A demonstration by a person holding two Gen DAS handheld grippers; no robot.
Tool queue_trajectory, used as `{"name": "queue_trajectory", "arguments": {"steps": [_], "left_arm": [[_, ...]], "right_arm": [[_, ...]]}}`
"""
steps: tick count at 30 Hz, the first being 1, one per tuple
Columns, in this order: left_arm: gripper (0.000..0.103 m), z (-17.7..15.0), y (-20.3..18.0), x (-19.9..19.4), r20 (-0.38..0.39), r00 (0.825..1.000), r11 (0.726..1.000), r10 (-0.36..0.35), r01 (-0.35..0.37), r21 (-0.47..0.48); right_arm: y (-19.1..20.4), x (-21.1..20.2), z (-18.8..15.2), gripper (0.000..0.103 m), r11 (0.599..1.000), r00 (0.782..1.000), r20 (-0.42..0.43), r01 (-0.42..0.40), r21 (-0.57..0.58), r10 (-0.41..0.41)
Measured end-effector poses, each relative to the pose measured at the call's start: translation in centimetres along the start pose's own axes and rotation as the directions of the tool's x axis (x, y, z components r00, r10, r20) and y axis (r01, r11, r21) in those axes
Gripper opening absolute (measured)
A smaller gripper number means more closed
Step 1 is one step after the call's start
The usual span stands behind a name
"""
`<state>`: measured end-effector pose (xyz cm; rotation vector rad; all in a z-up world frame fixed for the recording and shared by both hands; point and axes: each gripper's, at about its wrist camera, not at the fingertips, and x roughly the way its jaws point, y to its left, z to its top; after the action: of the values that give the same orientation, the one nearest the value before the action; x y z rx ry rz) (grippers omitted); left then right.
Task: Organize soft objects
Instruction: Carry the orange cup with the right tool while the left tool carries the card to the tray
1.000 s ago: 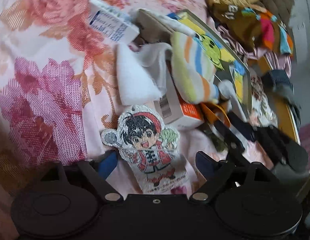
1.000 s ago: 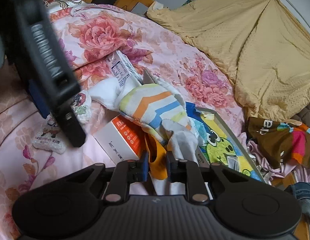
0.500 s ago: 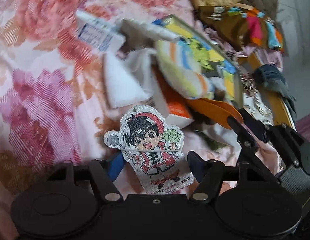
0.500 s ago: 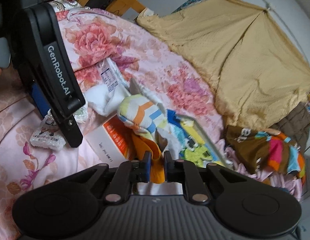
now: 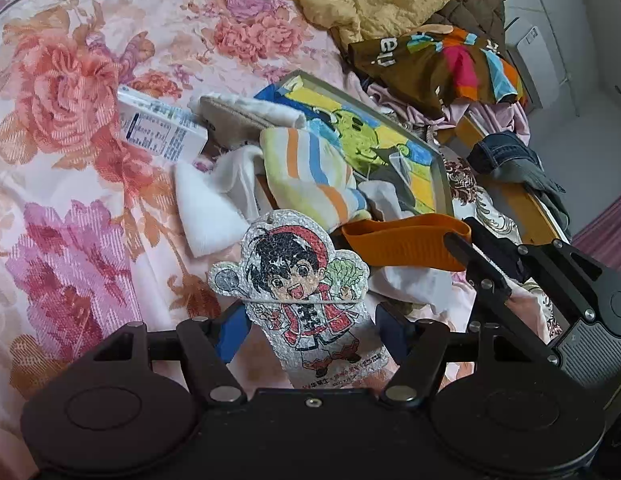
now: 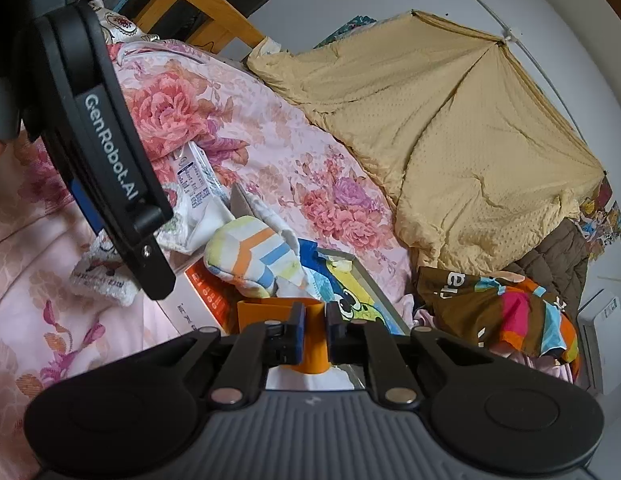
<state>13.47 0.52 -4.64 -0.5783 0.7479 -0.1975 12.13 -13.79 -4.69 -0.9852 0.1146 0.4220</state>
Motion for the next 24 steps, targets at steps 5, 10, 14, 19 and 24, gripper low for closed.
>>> {"name": "queue_trajectory", "arguments": {"steps": [5,10,14,19,24], "left_arm": [[0.070,0.9,-0.6,-0.6,0.049,0.996,0.997,-0.077,0.076,0.023],[0.070,3.8,-3.0,-0.7,0.078,0.989,0.986,-0.128,0.119,0.118],[0.070,6.7,-5.2,0.8,0.076,0.986,0.972,-0.148,0.131,0.198],[0.070,10.0,-6.7,3.8,0.079,0.983,0.963,-0.167,0.145,0.226],[0.070,12.4,-6.8,7.2,0.093,0.981,0.963,-0.171,0.147,0.225]], "right_arm": [[-0.8,-0.9,0.2,0.010,0.997,0.997,0.030,0.071,0.024,-0.072],[-2.7,-1.7,0.0,0.010,0.982,0.984,0.048,0.165,0.091,-0.170],[-4.2,-1.5,-0.3,0.010,0.965,0.970,0.048,0.233,0.119,-0.240],[-5.6,-0.1,-1.0,0.011,0.948,0.952,0.039,0.297,0.116,-0.303],[-7.6,2.1,-1.8,0.011,0.931,0.944,0.023,0.319,0.177,-0.328]]}}
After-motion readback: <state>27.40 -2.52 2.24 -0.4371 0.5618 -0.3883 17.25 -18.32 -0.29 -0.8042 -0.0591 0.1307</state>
